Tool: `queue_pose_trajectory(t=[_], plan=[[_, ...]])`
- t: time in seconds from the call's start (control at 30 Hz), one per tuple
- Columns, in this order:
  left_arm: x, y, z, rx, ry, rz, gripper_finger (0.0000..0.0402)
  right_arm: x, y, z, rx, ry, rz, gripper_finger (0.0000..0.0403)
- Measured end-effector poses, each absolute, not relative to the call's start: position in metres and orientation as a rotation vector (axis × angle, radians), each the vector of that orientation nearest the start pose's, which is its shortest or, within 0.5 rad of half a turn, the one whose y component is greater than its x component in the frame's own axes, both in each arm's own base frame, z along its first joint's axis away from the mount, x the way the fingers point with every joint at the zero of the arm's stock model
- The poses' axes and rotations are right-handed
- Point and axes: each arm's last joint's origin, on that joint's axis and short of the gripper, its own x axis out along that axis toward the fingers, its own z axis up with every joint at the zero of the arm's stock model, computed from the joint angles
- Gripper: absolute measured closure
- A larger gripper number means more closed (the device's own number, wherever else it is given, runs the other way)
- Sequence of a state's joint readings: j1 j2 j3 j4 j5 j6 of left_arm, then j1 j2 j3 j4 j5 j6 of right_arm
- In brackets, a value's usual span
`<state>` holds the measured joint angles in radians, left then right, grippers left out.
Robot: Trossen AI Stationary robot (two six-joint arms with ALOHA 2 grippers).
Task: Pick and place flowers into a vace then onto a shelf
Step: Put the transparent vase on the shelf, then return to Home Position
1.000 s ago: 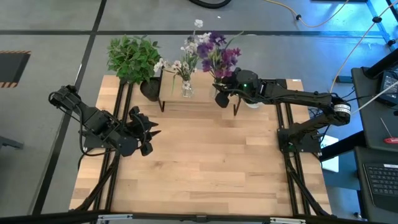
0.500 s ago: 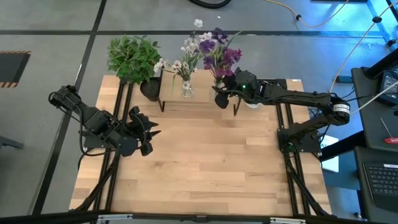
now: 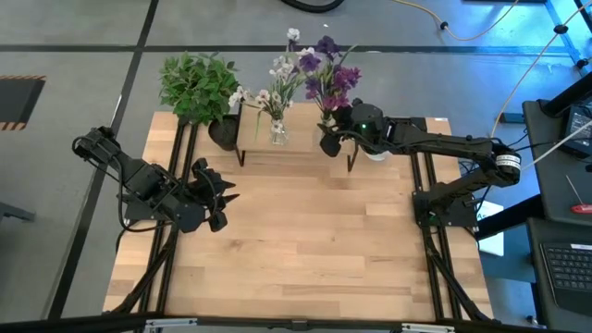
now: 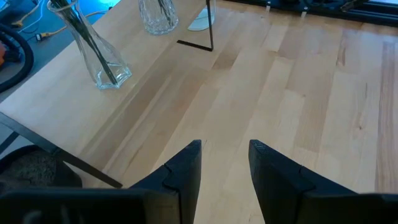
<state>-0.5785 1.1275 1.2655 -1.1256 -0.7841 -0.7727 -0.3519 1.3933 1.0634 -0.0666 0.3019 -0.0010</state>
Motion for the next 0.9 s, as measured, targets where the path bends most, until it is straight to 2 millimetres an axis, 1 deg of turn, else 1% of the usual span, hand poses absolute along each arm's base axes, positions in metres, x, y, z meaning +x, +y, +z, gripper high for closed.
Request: queue_pose_trajectory(t=[0.13, 0.3, 0.77, 0.9], plan=[[0.1701, -0.0866, 0.3615, -0.110, 0.630, 0.457, 0.0274, 0.2917, -0.1141, 0.3039, 0.025, 0.401, -0.578, 0.0162], [0.1700, -0.0866, 0.3615, -0.111, 0.630, 0.457, 0.0274, 0.2910, -0.1133, 0.3019, 0.046, 0.421, -0.563, 0.0155], [0.1700, -0.0871, 0.3611, -0.146, 0.636, 0.452, 0.0274, 0.2903, -0.1132, 0.3013, 0.043, 0.432, -0.566, 0.0074], [0.1700, -0.0871, 0.3611, -0.146, 0.636, 0.452, 0.0274, 0.2886, -0.1146, 0.3007, 0.029, 0.445, -0.640, 0.0062]])
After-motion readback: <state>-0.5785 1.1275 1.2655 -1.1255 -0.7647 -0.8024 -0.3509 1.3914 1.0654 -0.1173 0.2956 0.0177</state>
